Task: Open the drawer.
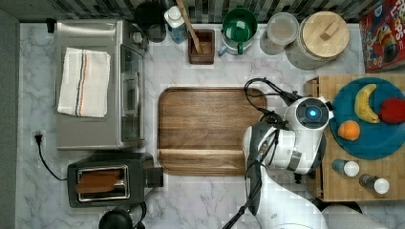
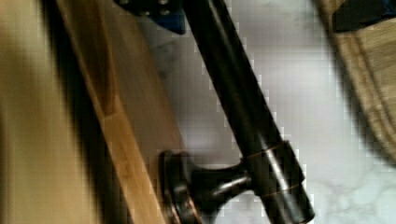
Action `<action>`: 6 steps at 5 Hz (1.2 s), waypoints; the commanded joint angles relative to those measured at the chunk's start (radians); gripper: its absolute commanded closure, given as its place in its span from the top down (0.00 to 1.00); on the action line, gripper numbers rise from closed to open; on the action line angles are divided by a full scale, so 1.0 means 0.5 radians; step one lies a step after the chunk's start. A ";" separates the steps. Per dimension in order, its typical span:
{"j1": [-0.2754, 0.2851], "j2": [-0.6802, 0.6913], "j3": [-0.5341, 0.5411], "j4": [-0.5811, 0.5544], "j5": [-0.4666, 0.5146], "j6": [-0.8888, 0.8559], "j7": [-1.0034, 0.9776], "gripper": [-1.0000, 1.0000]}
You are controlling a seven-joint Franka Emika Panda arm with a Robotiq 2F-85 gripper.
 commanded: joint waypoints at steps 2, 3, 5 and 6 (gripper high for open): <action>0.510 -0.049 0.494 -0.052 0.008 0.092 0.469 1.00; 0.521 -0.032 0.510 -0.023 0.002 0.063 0.535 1.00; 0.609 -0.039 0.443 0.000 0.118 0.012 0.580 1.00; 0.609 -0.039 0.443 0.001 0.118 0.013 0.580 1.00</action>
